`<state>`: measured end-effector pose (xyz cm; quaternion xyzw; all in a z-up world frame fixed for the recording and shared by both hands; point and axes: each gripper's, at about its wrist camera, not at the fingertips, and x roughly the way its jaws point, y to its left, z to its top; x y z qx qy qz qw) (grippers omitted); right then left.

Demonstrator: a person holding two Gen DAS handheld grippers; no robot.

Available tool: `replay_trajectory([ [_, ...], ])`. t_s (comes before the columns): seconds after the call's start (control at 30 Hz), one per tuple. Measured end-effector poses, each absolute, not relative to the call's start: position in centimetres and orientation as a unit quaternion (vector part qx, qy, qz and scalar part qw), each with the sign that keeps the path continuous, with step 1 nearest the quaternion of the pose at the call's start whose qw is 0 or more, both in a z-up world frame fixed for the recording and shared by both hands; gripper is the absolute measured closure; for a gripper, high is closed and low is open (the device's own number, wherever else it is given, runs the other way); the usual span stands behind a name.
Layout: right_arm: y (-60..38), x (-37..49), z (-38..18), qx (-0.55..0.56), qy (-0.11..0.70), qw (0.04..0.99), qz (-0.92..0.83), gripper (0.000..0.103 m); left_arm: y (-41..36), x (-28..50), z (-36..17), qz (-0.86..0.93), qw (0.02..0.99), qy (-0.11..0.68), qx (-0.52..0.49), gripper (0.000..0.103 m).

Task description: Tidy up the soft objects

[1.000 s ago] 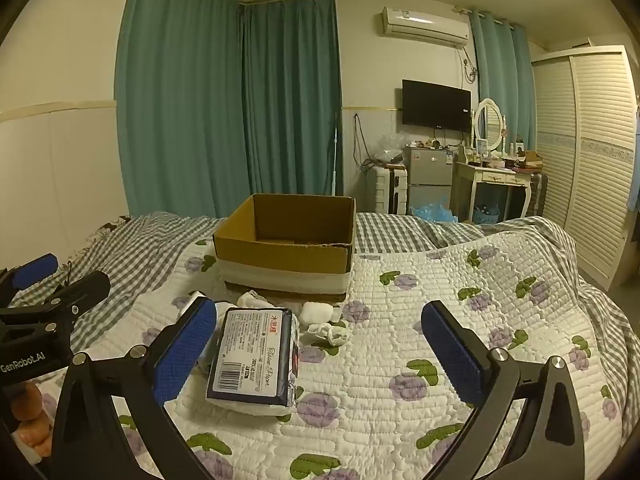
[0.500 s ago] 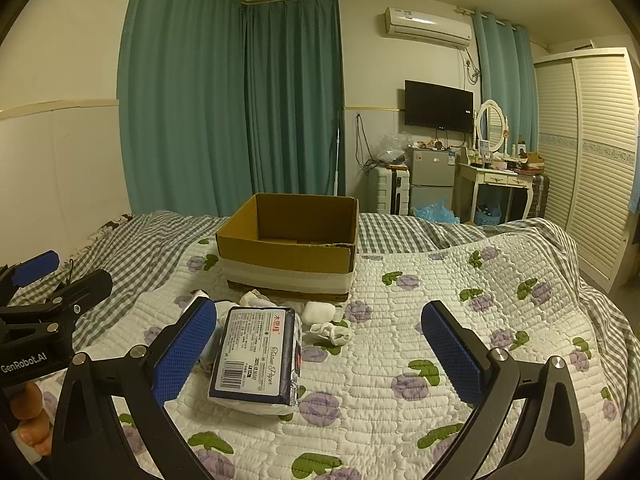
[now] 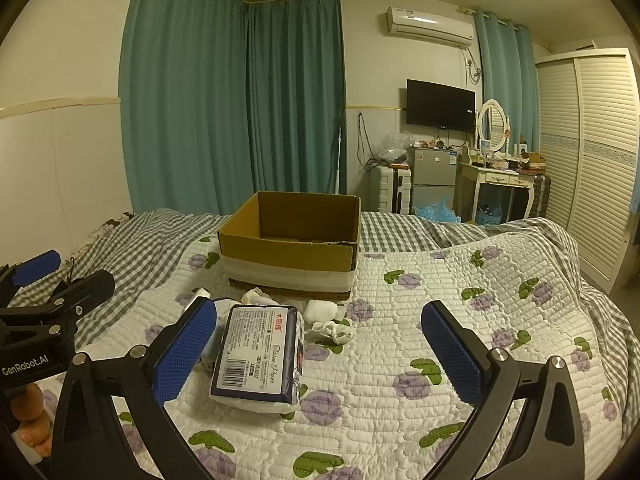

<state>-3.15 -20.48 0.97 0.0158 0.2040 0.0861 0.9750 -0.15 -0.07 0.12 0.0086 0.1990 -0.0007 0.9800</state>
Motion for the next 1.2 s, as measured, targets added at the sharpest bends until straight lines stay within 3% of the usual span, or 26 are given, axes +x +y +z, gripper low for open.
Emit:
replay_trajectory([
  [1.2,-20.11,-3.13,0.57,0.012,0.209,0.974,0.088,0.000,0.03,-0.35,-0.25,0.001,0.980,0.199,0.008,0.002],
])
